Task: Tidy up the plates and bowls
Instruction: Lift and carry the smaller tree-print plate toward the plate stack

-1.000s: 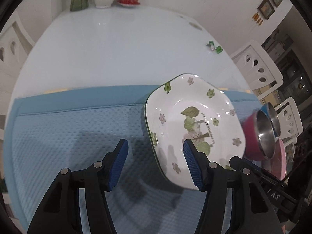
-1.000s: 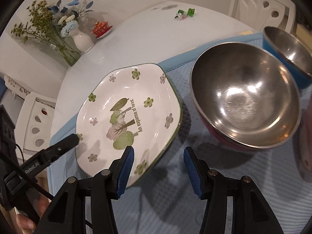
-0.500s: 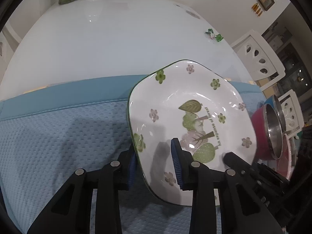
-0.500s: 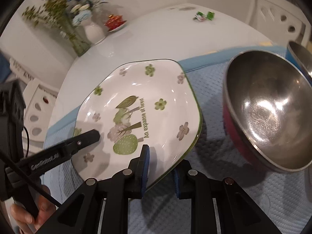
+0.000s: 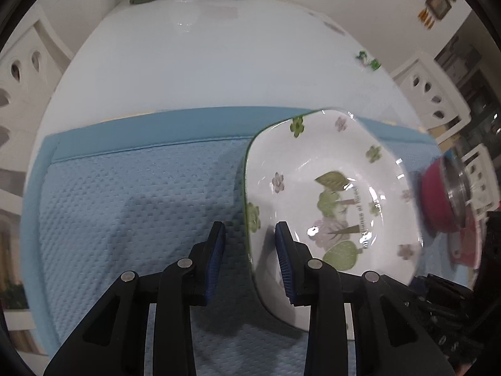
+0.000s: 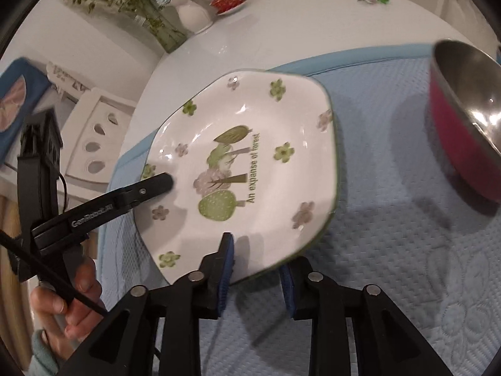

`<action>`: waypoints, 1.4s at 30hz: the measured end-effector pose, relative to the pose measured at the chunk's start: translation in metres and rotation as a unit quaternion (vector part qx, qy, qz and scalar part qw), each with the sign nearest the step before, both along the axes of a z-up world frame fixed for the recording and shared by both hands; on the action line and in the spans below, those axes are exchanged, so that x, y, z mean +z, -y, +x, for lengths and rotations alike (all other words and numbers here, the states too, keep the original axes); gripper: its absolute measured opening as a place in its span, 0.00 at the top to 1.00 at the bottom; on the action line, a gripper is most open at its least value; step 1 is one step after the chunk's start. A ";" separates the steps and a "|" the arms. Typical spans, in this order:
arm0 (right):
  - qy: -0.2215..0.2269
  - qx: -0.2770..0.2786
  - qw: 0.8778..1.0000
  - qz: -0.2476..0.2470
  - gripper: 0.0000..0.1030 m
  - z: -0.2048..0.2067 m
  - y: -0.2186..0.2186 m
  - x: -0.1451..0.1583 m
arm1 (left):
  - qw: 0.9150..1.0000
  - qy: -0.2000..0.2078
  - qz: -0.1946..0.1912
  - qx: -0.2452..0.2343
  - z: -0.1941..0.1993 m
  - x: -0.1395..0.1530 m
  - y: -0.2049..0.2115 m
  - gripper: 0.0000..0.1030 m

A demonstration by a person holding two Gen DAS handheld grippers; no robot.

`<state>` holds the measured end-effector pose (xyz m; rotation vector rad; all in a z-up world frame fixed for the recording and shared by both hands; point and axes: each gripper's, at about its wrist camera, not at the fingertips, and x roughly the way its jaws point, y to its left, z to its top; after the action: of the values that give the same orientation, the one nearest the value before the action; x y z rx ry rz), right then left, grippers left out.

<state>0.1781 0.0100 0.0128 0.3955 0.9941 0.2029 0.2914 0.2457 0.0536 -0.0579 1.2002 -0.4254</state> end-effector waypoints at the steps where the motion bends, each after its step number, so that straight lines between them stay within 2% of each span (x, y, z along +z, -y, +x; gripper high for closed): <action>1: 0.003 -0.008 1.000 -0.012 0.74 0.000 0.005 0.003 | 1.000 0.001 0.000 0.003 0.002 0.000 0.000 0.71; 3: 0.009 -0.030 0.999 -0.031 0.73 0.003 0.017 0.008 | 1.000 0.006 0.000 0.005 0.005 -0.001 0.002 0.71; 8: 0.002 -0.032 0.999 -0.023 0.73 0.029 0.031 0.005 | 1.000 0.008 -0.006 0.002 0.017 -0.006 0.014 0.71; 14: 0.037 0.009 0.994 -0.103 0.74 0.043 0.004 0.012 | 0.999 0.025 0.016 -0.016 0.020 -0.003 0.028 0.70; 17: 0.037 0.021 0.994 -0.101 0.74 0.039 0.004 0.013 | 1.000 0.020 0.004 -0.008 0.015 -0.002 0.021 0.70; 22: 0.044 0.035 0.992 -0.116 0.74 0.022 -0.004 0.024 | 1.000 0.027 -0.001 0.004 -0.001 0.008 0.015 0.70; 33: 0.058 0.055 0.993 -0.091 0.74 -0.021 -0.022 0.057 | 0.999 0.042 -0.007 0.031 -0.037 0.045 -0.004 0.70; 42: 0.052 0.071 0.994 -0.071 0.74 -0.085 -0.031 0.076 | 0.996 0.050 -0.026 0.065 -0.101 0.085 -0.034 0.70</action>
<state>0.0927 0.0410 0.0890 0.1823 0.9290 0.2765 0.1904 0.2802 0.1388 -0.1575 1.0797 -0.3405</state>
